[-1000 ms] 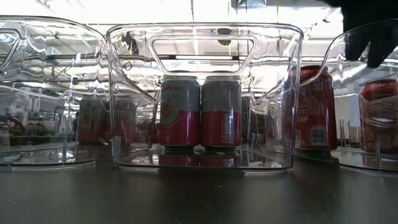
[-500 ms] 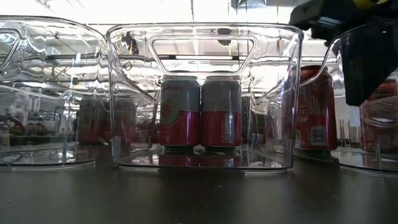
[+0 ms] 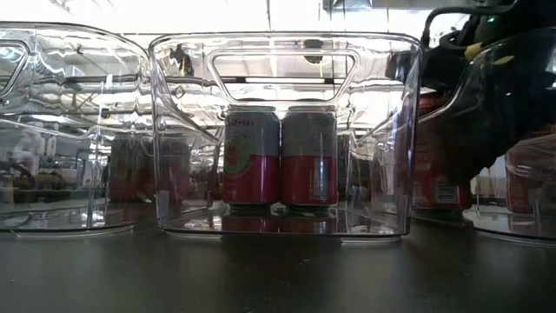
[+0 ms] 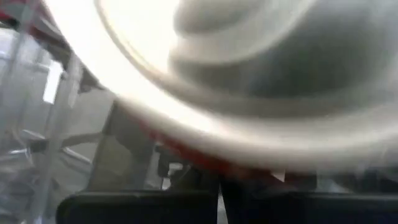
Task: Sort soda cans
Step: Put the pink-white soda can into the center transparent bin
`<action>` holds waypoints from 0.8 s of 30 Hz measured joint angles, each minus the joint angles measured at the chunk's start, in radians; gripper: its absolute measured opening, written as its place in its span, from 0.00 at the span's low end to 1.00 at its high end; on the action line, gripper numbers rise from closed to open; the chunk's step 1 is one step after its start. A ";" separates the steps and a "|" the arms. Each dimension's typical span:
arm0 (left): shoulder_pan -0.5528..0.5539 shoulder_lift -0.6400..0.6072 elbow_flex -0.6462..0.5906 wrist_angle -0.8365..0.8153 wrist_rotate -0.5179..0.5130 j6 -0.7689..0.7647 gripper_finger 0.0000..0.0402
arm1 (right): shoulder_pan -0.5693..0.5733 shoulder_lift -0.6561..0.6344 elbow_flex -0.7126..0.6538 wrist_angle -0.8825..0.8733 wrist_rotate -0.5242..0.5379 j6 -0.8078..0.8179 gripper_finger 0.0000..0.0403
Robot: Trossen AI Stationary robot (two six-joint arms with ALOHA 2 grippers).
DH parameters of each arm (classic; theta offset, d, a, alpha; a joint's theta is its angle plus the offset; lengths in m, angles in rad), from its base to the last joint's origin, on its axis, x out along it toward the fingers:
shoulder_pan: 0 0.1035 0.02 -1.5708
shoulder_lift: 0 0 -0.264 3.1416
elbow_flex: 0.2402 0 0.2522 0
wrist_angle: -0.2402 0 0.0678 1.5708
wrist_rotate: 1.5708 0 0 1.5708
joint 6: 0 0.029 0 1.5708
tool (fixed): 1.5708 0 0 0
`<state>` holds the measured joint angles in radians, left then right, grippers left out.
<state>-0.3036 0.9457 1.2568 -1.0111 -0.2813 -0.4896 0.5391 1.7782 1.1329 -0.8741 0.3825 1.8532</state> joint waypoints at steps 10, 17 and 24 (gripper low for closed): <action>0.000 0.000 0.000 0.000 0.000 -0.001 0.93 | -0.026 0.000 -0.006 -0.001 0.118 -0.088 0.00; 0.000 0.000 0.000 0.000 0.000 -0.001 0.93 | -0.033 0.000 -0.005 -0.021 0.131 -0.083 0.00; 0.000 0.000 0.000 0.000 0.001 -0.001 0.93 | 0.033 -0.001 0.108 -0.075 0.089 -0.071 0.00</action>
<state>-0.3037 0.9459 1.2568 -1.0112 -0.2807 -0.4908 0.5725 1.7771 1.2408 -0.9490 0.4714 1.7819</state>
